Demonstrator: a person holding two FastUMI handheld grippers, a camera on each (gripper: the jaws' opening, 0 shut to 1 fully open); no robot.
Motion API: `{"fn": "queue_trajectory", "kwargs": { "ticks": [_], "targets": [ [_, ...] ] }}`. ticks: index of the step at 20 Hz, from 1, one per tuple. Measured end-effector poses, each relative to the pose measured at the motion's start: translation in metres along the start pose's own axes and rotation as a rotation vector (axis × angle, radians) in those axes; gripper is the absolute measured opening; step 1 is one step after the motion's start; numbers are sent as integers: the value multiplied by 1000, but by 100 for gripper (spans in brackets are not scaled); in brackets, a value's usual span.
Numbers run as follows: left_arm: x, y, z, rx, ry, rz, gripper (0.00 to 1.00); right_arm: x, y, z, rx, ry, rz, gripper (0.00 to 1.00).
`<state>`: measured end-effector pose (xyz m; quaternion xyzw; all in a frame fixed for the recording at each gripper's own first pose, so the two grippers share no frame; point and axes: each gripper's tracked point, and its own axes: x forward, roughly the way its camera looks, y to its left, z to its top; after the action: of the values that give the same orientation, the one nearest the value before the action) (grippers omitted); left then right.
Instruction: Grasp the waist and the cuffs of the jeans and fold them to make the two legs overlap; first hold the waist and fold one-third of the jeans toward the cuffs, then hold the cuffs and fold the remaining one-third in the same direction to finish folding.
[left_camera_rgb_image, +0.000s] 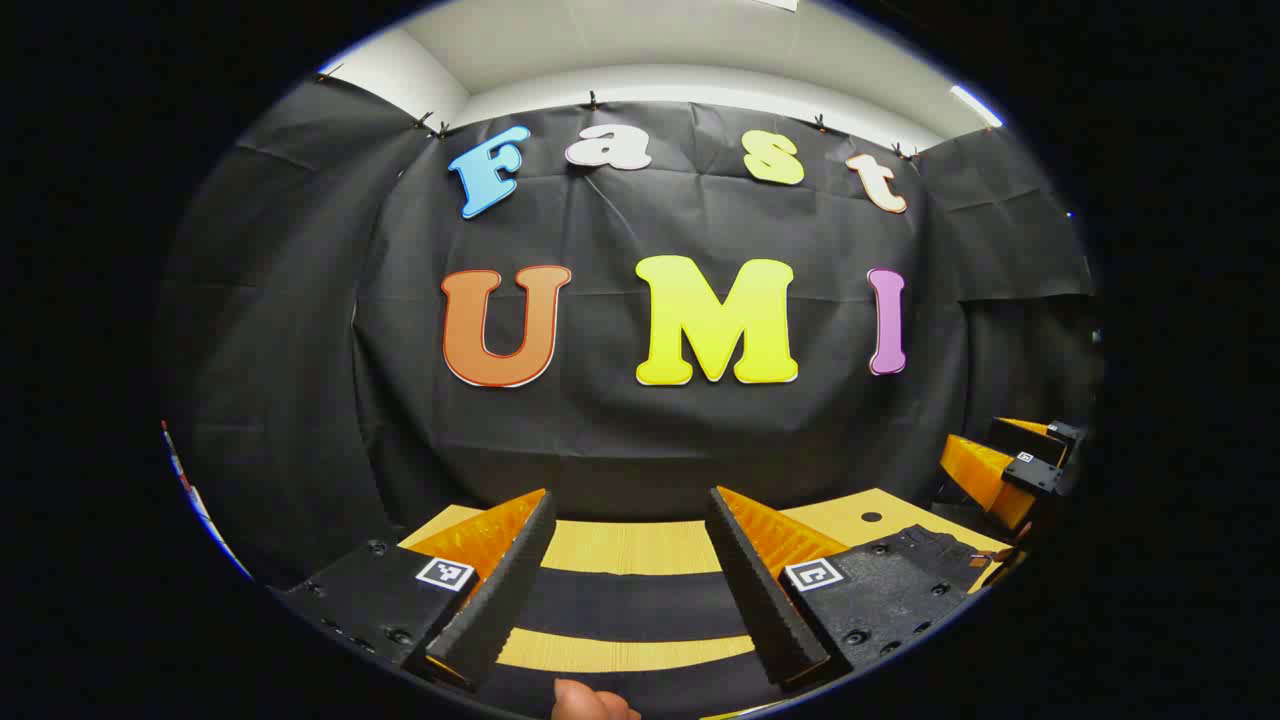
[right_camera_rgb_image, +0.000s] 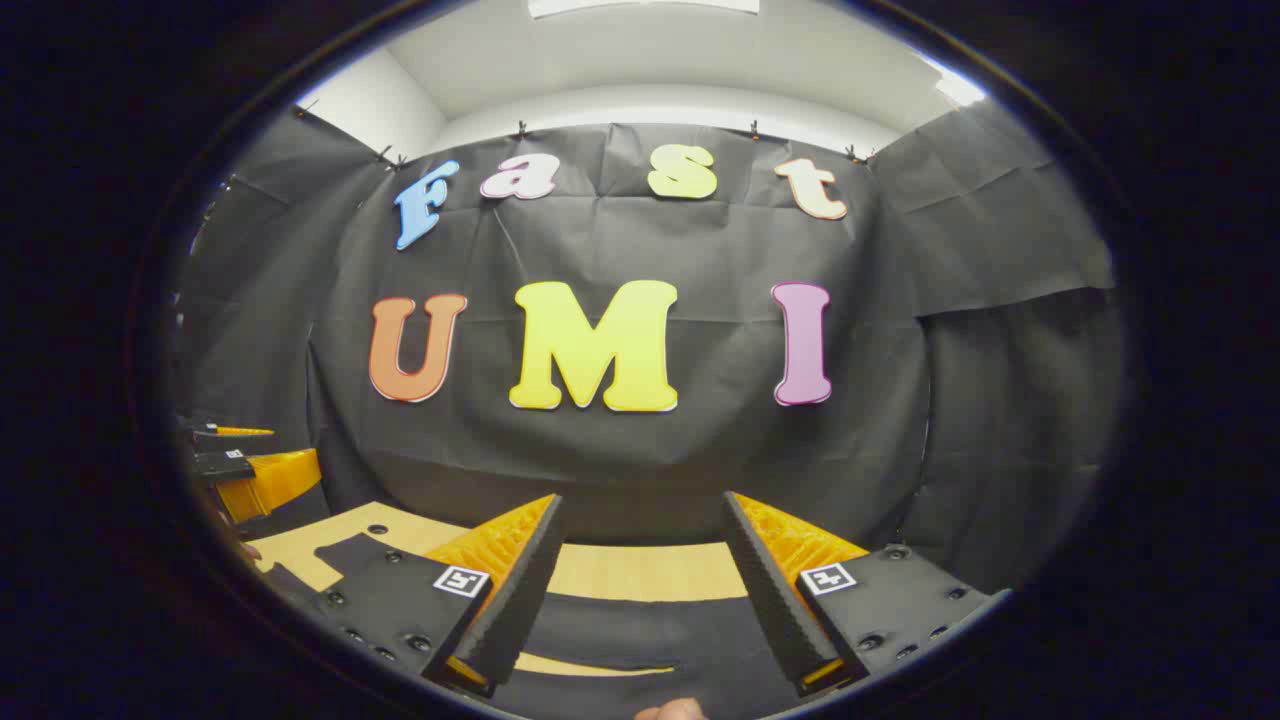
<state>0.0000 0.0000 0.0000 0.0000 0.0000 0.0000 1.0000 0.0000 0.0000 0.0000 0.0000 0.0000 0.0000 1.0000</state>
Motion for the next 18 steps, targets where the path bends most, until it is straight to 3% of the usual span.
{"fn": "queue_trajectory", "kwargs": {
  "ticks": [3,8,9,11,18],
  "targets": [
    [1,4,1,4,-4,5,97,6,8,-3,3,12,20,94],
    [4,8,1,6,-3,10,97,7,17,0,-8,10,42,99],
    [6,7,2,4,-4,10,97,6,18,1,-11,9,43,94],
    [7,9,1,7,-6,13,97,7,18,0,-17,16,47,94],
    [9,10,1,10,-11,14,100,8,7,1,-10,17,22,96]
  ]
}}
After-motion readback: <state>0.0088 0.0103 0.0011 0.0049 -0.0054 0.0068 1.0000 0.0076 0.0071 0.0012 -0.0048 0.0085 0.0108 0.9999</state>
